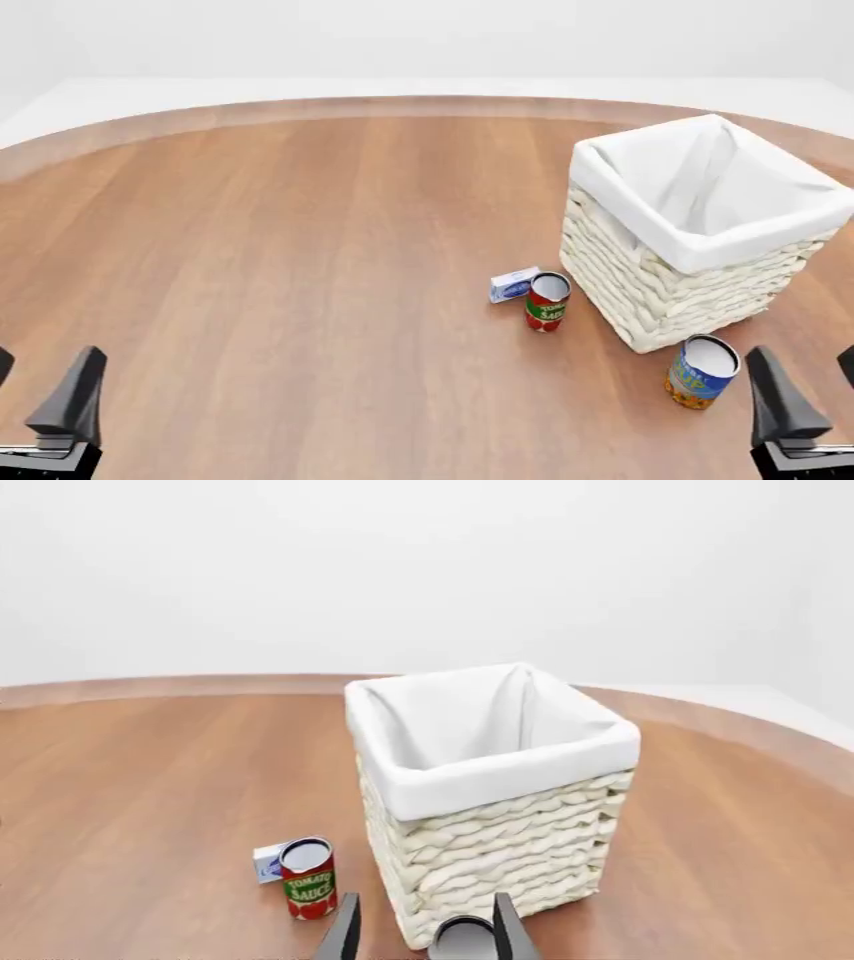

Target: Pick up the ketchup, and put it in the basket.

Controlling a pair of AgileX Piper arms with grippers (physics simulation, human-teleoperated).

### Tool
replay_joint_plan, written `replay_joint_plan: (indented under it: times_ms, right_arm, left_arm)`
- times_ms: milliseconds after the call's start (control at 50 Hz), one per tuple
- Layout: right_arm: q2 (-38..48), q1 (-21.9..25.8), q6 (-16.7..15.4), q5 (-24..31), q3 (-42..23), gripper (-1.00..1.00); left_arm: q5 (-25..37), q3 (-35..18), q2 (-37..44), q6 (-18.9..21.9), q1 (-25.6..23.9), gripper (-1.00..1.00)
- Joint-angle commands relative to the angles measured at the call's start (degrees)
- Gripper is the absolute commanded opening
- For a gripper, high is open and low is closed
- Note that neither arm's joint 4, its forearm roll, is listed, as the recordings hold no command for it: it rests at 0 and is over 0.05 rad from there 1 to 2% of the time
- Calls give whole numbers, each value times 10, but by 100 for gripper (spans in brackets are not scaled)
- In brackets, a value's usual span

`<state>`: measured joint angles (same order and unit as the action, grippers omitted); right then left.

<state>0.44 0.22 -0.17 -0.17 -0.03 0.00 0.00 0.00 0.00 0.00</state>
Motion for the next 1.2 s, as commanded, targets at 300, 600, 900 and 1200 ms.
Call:
replay_joint_plan:
  times_ms: [300,600,900,1200]
  right_arm:
    - [3,22,-18,1,-1,100]
    - [43,104,-32,-35,0,100]
    - [104,169,-52,-88,0,100]
    - [212,242,-51,-182,0,100]
  left_arm:
    - [0,0,0,0,0,100]
    - [0,0,0,0,0,100]
    - [0,0,0,0,0,100]
    - [0,0,0,0,0,100]
